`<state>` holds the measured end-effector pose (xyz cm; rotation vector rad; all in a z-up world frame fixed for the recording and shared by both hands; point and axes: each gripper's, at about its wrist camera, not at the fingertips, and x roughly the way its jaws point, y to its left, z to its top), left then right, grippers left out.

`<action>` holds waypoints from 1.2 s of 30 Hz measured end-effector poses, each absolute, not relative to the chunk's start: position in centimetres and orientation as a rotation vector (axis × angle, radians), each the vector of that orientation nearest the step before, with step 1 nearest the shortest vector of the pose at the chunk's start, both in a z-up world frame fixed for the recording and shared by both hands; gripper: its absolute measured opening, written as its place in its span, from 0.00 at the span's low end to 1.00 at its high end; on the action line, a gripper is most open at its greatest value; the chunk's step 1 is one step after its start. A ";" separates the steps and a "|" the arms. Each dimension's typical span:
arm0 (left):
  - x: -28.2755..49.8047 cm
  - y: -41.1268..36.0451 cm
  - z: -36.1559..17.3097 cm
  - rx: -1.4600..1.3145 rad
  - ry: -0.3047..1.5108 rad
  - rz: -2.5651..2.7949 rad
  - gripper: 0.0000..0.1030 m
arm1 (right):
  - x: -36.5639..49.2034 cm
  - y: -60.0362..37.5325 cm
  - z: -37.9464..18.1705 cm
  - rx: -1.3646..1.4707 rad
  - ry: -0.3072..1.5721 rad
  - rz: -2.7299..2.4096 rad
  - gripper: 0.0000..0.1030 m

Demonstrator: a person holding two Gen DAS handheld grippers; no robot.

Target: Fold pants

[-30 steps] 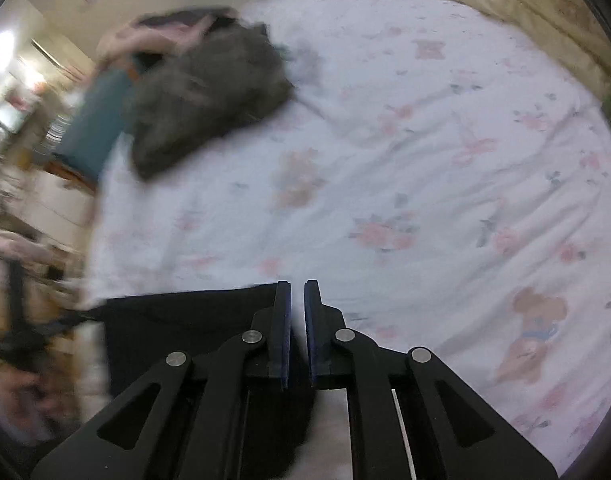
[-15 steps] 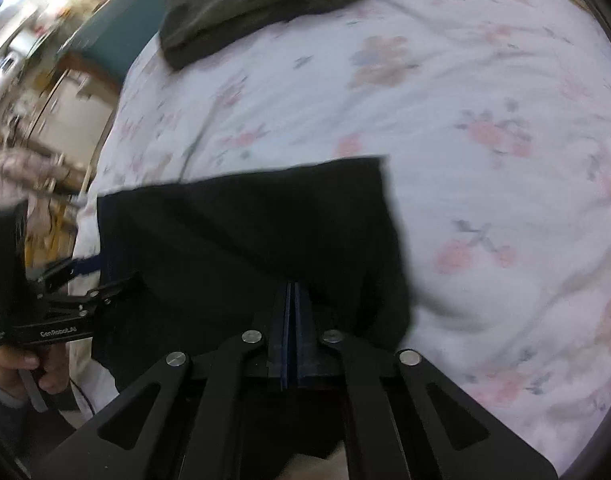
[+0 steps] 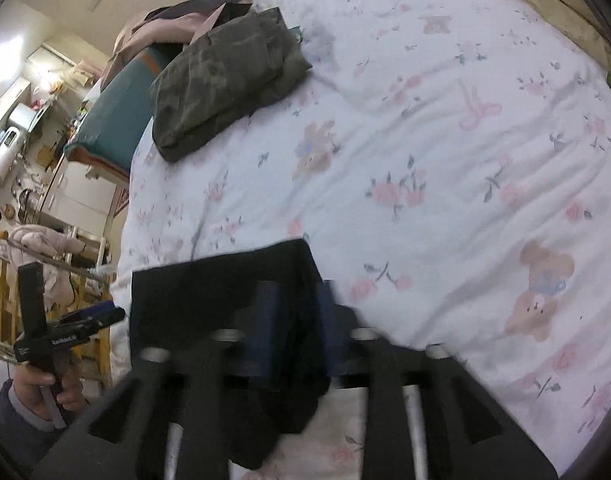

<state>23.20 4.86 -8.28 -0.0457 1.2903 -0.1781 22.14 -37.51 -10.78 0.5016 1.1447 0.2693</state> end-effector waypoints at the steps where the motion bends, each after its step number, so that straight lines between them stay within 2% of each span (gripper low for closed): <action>1: 24.0 5.2 -8.3 -0.063 1.294 -0.179 0.76 | 23.2 -37.4 -11.3 0.564 1.168 0.304 0.64; 10: 27.8 5.6 -12.7 -0.199 1.385 -0.327 0.75 | 27.5 -36.0 -15.3 0.559 1.275 0.333 0.64; 14: 27.8 3.7 -13.0 -0.109 1.363 -0.453 0.75 | 28.8 -35.6 -16.7 0.558 1.312 0.413 0.64; 15: 27.8 3.2 -13.2 -0.066 1.358 -0.471 0.71 | 29.1 -35.6 -16.7 0.567 1.309 0.430 0.64; 16: 27.9 3.0 -13.4 -0.056 1.355 -0.493 0.55 | 29.3 -35.5 -16.8 0.567 1.315 0.444 0.64; 17: 28.1 2.9 -13.8 -0.060 1.362 -0.514 0.45 | 29.3 -35.5 -16.8 0.567 1.315 0.444 0.63; 18: 28.4 3.0 -14.0 -0.073 1.370 -0.520 0.35 | 29.5 -35.1 -17.0 0.556 1.333 0.464 0.60; 20: 28.6 3.3 -14.1 -0.118 1.372 -0.549 0.32 | 29.6 -33.9 -17.3 0.464 1.362 0.505 0.47; 21: 28.6 3.4 -14.1 -0.135 1.374 -0.590 0.19 | 29.6 -33.7 -17.3 0.442 1.360 0.513 0.32; 22: 28.6 3.2 -14.1 -0.130 1.374 -0.621 0.16 | 29.7 -33.5 -17.0 0.420 1.355 0.529 0.14; 24: 28.4 2.8 -13.3 -0.088 1.349 -0.659 0.13 | 29.8 -33.2 -16.4 0.380 1.338 0.552 0.07; 29: 29.9 2.2 -11.0 -0.048 1.272 -0.663 0.13 | 31.9 -33.3 -13.9 0.282 1.233 0.519 0.05; 32: 31.4 1.5 -9.0 0.008 1.155 -0.623 0.13 | 33.5 -33.3 -11.7 0.244 1.131 0.459 0.05; 34: 31.2 0.3 -8.1 0.097 1.052 -0.626 0.13 | 34.2 -32.1 -11.5 0.151 1.127 0.438 0.05; 36: 31.3 -0.2 -8.3 0.122 1.056 -0.639 0.13 | 34.3 -31.6 -11.6 0.099 1.133 0.441 0.05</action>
